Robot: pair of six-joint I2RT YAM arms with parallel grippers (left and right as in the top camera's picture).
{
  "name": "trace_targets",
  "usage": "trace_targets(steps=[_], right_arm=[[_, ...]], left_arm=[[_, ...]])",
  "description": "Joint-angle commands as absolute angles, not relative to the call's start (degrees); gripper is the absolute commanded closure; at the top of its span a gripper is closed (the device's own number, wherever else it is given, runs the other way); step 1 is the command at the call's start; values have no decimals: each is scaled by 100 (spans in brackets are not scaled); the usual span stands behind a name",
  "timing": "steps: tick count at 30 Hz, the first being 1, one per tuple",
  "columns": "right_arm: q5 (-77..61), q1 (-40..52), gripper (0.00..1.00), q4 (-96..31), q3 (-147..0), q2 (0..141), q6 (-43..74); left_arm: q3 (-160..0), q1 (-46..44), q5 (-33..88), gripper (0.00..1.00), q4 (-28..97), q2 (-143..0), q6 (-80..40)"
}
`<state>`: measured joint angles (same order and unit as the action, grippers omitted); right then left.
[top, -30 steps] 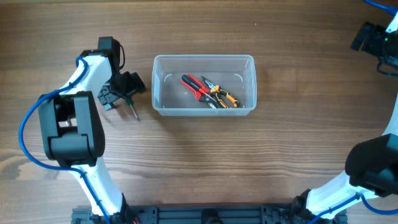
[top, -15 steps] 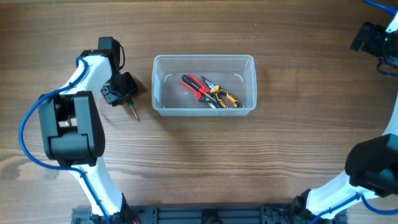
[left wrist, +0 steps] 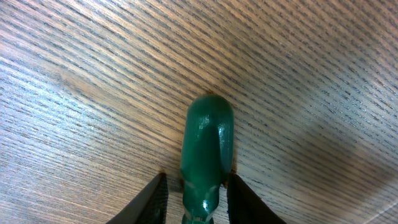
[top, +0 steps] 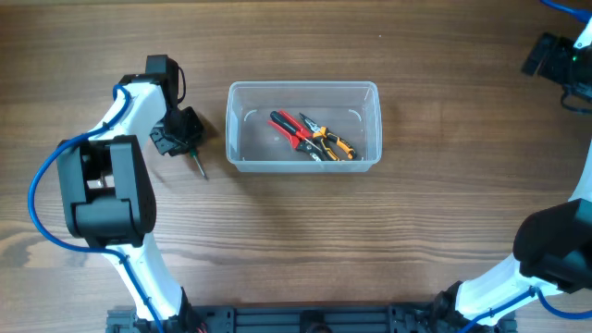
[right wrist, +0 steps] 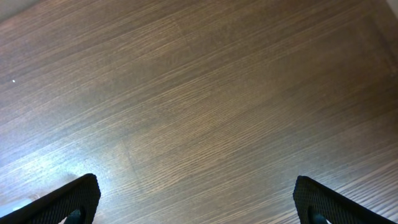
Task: Pack container
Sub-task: 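Close the left gripper on the green handle and lift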
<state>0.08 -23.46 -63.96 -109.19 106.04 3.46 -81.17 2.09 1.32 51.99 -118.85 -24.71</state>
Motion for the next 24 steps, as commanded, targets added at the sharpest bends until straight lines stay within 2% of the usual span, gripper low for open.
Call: trace_targets(steps=[1,8,14,24], right_arm=[[67,-2364,0,-6361,-10916,10694,451],[67,-2364,0,-6361,-10916,10694,454],[64,-2364,0,-6361,-10916,10694,451],[64,-2364,0,-6361,-10916,10694,454]], left_arm=[[-8084,213,95,71,5188,-11987,-2440],[-8084,213,95,72,5188,-11987,-2432],[-8084,213,97,79,5210,-11987,-2421],[-8084,213,99,84,5210,-11985,-2418]])
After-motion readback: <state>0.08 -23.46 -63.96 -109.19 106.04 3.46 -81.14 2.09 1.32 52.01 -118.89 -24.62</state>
